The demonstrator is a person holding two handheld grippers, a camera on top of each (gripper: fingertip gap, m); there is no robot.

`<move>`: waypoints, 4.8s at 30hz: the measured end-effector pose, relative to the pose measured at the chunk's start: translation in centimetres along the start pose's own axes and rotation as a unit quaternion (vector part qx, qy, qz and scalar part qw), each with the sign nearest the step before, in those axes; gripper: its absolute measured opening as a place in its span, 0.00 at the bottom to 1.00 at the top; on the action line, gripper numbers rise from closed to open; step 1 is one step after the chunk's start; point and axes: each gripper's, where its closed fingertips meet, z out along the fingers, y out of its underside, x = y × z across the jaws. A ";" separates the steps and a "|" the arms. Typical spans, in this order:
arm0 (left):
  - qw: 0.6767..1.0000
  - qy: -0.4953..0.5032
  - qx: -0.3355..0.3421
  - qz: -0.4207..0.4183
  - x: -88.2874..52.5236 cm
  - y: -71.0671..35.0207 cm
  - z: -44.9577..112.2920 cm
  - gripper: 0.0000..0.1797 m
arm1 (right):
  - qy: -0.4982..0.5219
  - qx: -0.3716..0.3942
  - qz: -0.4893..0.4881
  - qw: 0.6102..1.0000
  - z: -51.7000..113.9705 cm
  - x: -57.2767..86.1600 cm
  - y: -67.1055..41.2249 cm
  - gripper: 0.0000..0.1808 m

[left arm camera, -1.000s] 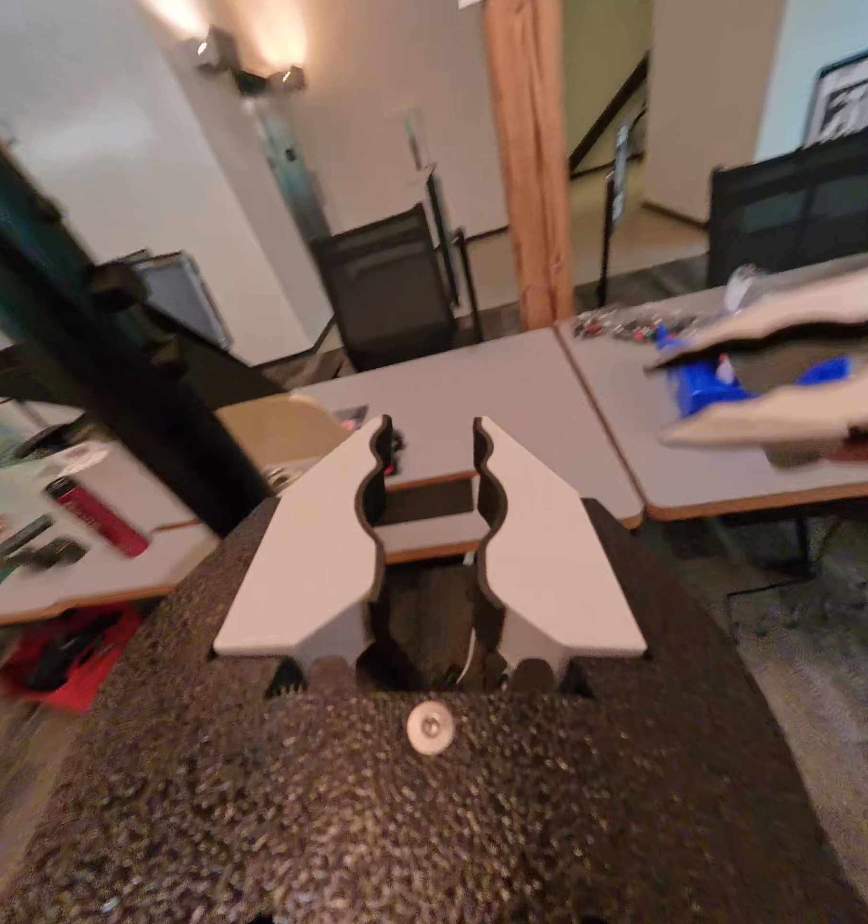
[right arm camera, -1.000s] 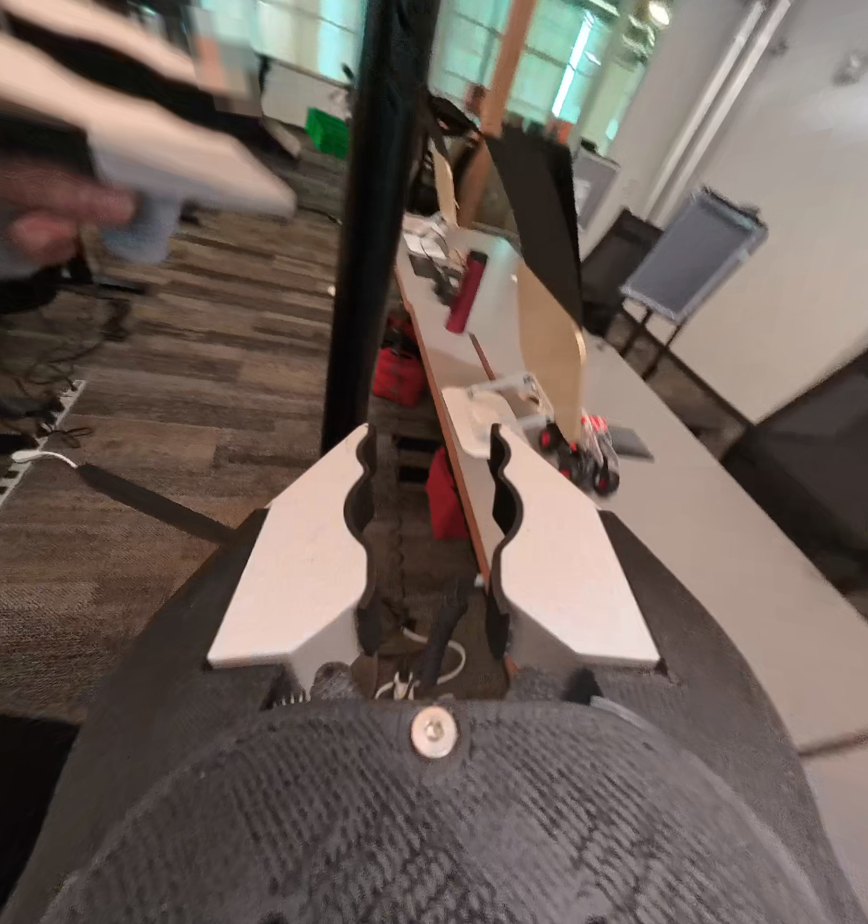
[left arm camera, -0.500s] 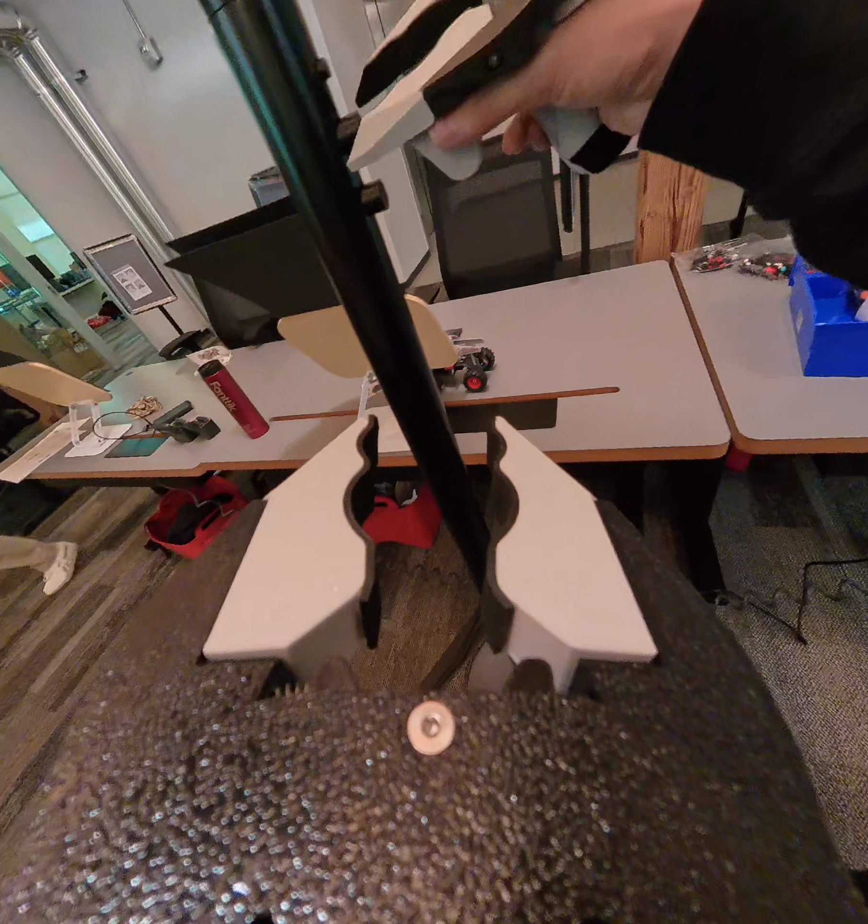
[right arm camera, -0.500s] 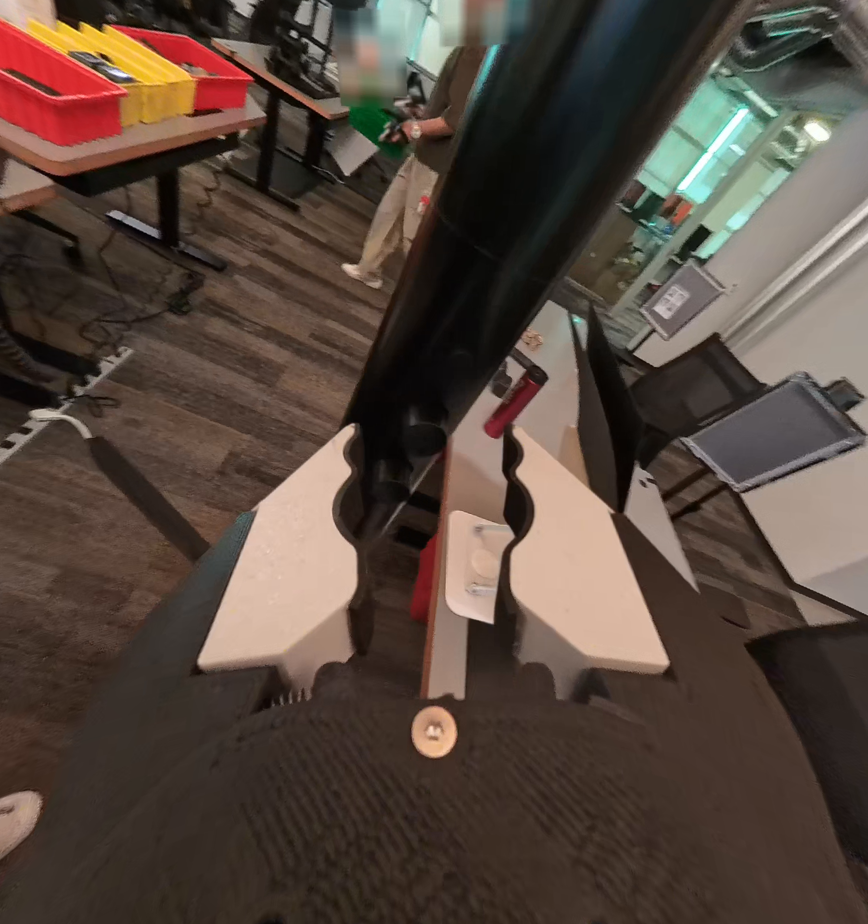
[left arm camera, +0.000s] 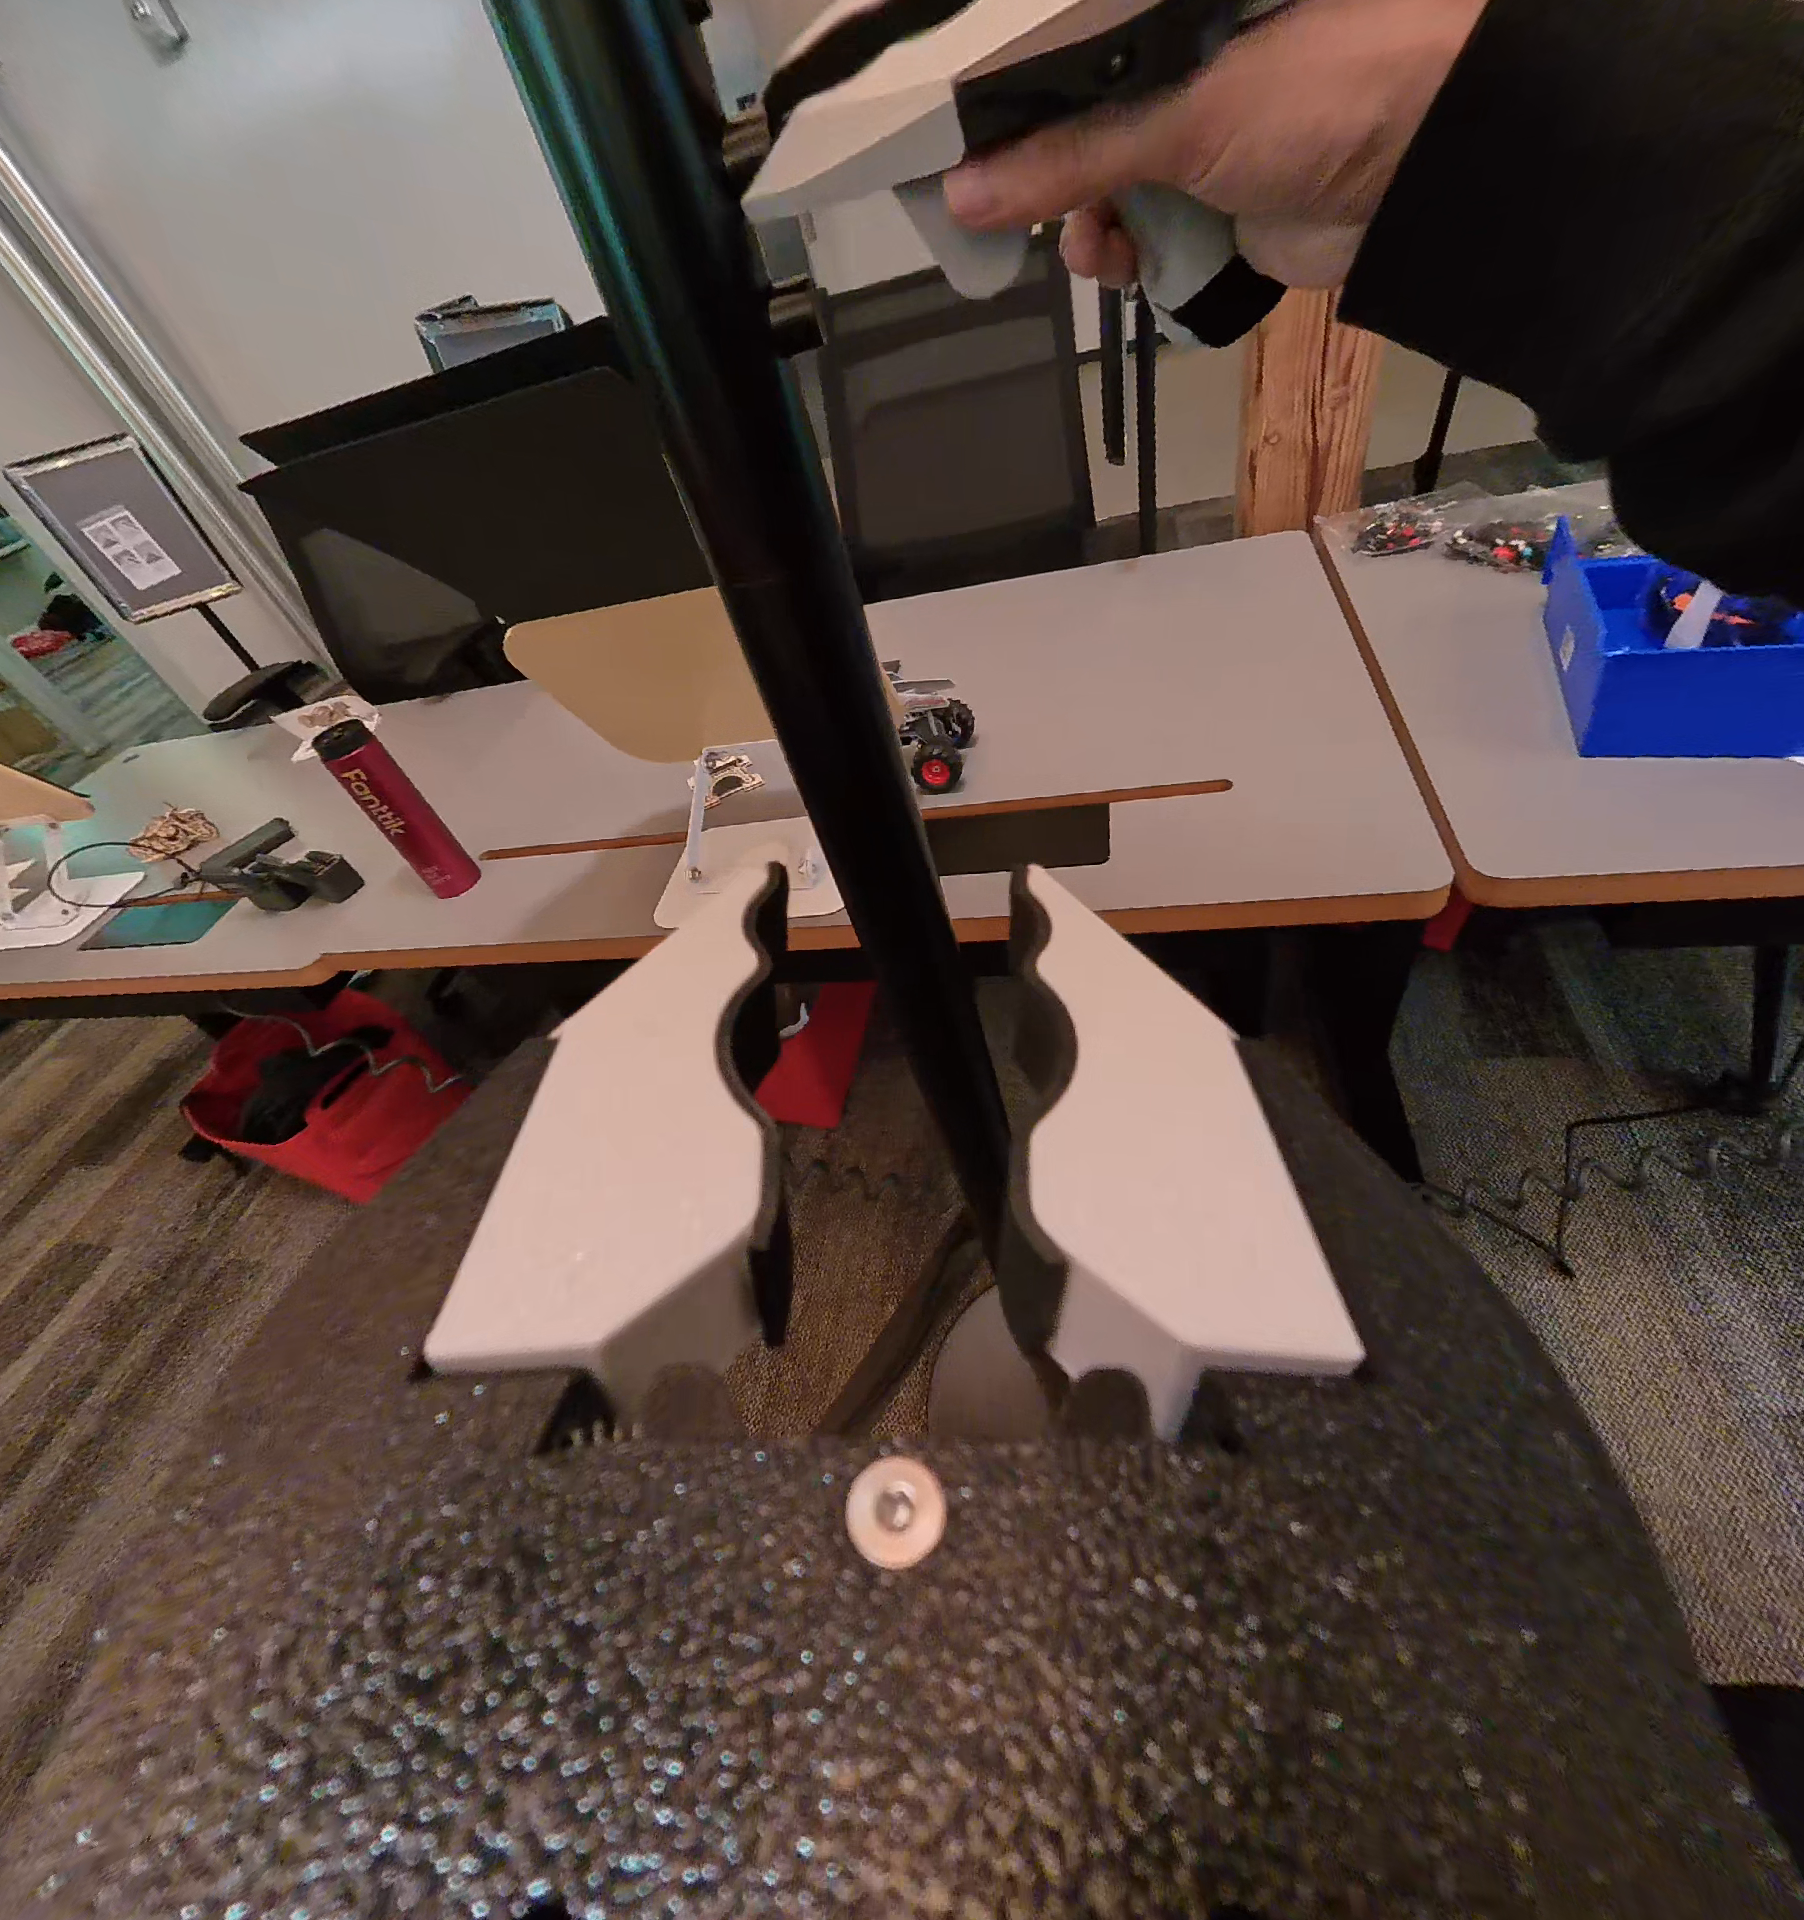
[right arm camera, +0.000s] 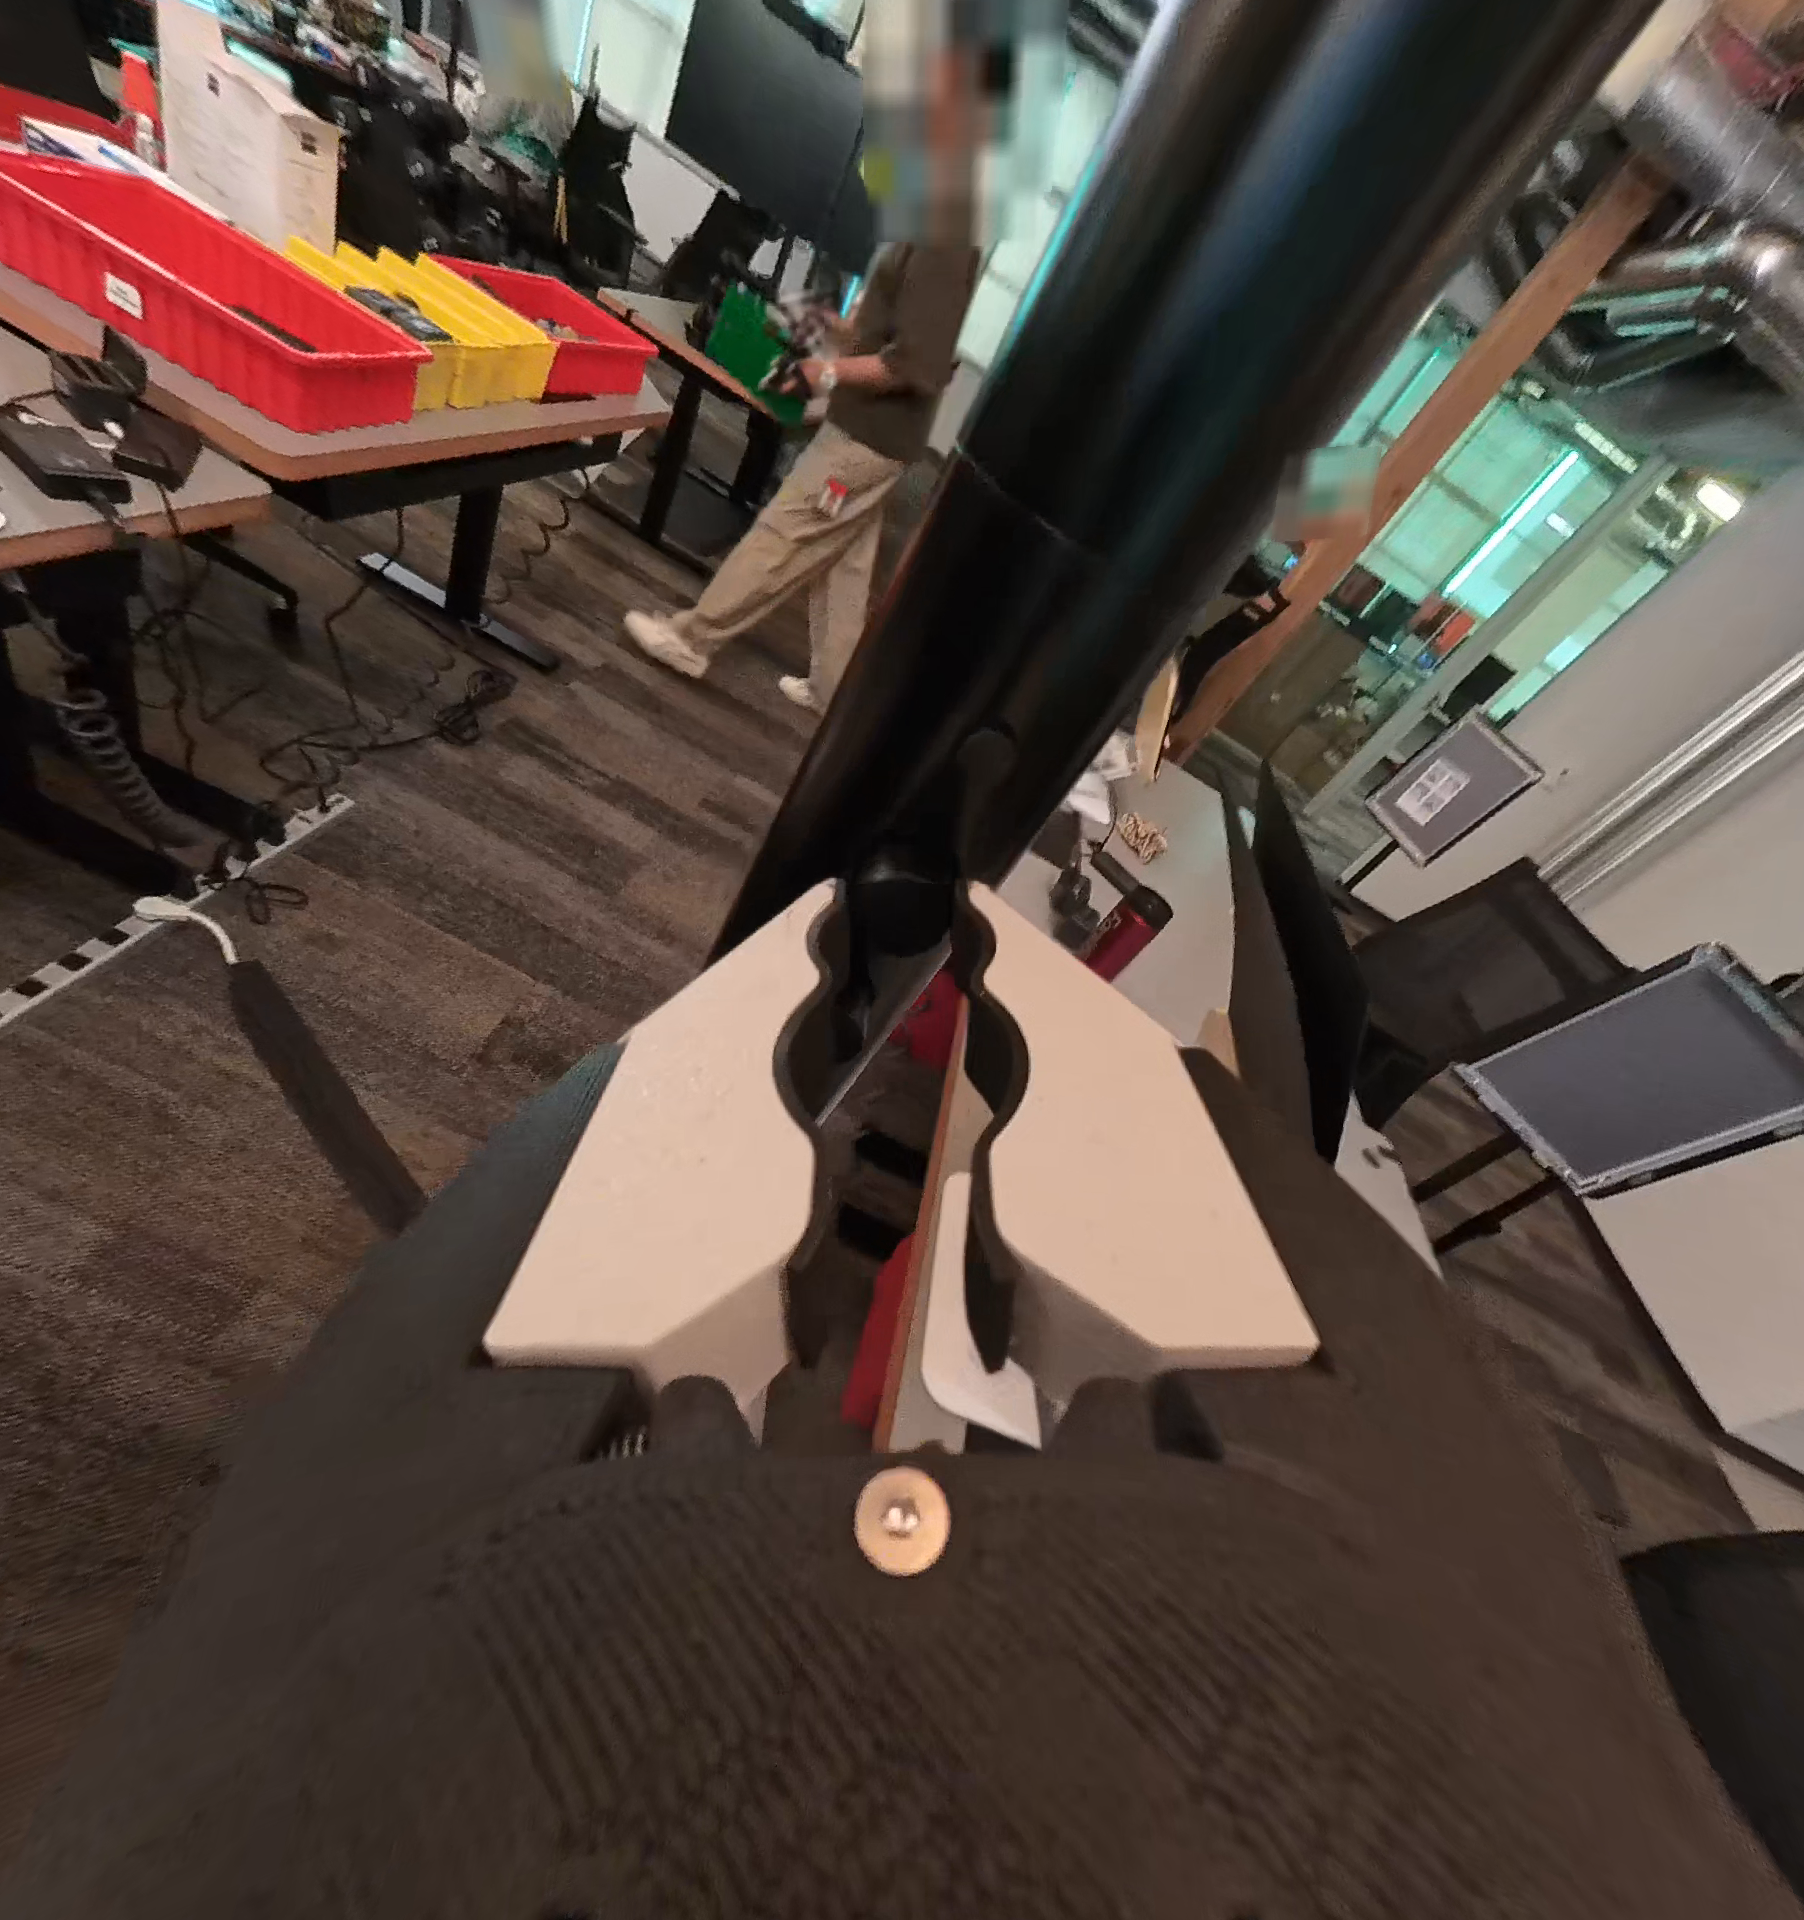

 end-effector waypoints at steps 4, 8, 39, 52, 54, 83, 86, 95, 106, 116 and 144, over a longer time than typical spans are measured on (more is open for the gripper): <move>1.000 0.009 -0.002 -0.004 0.0 0.4 0.3 0.22 | 0.008 0.016 -0.017 1.000 -0.1 0.0 -0.4 0.09; 1.000 0.012 -0.002 -0.003 -0.1 0.5 0.4 0.22 | 0.010 0.008 -0.007 1.000 0.0 0.0 -0.3 0.09; 1.000 0.014 -0.007 -0.017 -0.8 1.2 -0.2 0.21 | 0.014 0.128 0.480 0.868 -0.3 0.0 0.0 0.09; 1.000 0.017 -0.007 -0.016 -0.8 1.4 0.0 0.21 | 0.083 0.038 0.163 0.982 -0.1 0.0 0.3 0.09; 1.000 0.017 -0.009 -0.018 -1.0 1.6 -0.2 0.21 | 0.093 0.018 0.038 0.995 -0.1 0.1 0.3 0.10; 0.999 0.027 -0.010 -0.022 -1.6 1.8 1.6 0.21 | 0.078 -0.063 -0.222 0.970 -0.2 0.7 0.1 0.09; 0.999 0.026 -0.013 -0.030 -1.7 2.2 1.7 0.21 | 0.007 0.009 0.079 0.997 -0.1 0.4 0.1 0.09; 0.999 0.033 -0.008 -0.033 -1.1 1.8 2.0 0.20 | -0.120 0.200 0.600 0.765 -0.2 -0.1 -0.1 0.09; 0.999 0.028 -0.010 -0.032 -1.4 1.9 1.9 0.20 | 0.067 0.128 0.249 0.958 -0.4 0.1 -0.1 0.09; 0.999 0.025 -0.014 -0.033 -1.5 2.4 1.0 0.20 | 0.066 0.050 -0.104 0.991 0.2 -0.1 -0.9 0.09; 0.998 0.048 -0.012 -0.041 -1.0 2.8 1.7 0.20 | 0.028 -0.012 -0.029 0.999 -0.2 0.3 0.2 0.10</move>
